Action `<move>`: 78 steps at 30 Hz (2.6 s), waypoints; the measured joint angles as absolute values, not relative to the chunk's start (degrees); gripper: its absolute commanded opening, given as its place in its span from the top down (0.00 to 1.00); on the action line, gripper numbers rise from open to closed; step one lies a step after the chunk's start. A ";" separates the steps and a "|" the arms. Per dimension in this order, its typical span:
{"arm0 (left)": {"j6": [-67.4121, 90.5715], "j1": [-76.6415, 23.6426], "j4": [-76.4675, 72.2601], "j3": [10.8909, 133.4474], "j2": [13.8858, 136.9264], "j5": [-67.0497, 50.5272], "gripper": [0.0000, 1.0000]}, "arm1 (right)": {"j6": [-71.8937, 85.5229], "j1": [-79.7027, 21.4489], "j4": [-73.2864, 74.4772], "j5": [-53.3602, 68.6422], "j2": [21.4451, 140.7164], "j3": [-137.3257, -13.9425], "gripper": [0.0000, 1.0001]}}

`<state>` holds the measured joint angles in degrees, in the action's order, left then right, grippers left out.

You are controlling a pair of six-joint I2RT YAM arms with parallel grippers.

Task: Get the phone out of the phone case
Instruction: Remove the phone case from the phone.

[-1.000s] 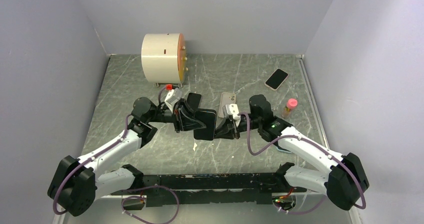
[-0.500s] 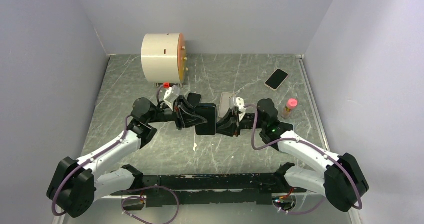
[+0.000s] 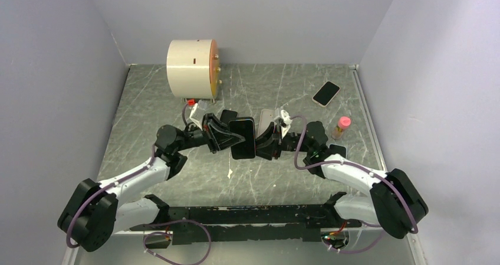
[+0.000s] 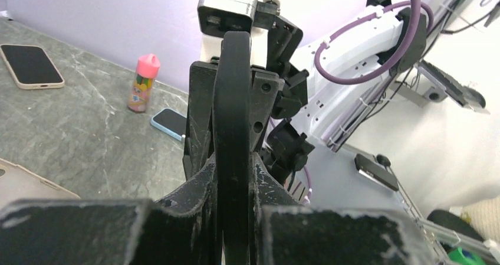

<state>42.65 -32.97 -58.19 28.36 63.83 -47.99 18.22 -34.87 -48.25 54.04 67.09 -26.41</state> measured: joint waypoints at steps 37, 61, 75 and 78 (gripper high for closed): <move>45.56 -35.33 -61.67 26.57 65.91 -39.64 0.98 | 28.27 -36.88 -53.65 46.63 70.06 -24.56 0.59; 50.87 -37.85 -57.78 10.48 56.49 3.57 0.98 | 19.97 -46.19 -43.07 20.08 56.80 -23.53 0.36; 56.66 -37.85 -72.88 12.47 65.23 4.58 0.98 | 34.11 -47.13 -59.59 11.57 67.79 -17.56 0.39; 57.30 -37.85 -75.42 12.97 66.28 1.72 0.98 | 34.09 -46.44 -60.34 11.53 66.87 -17.02 0.41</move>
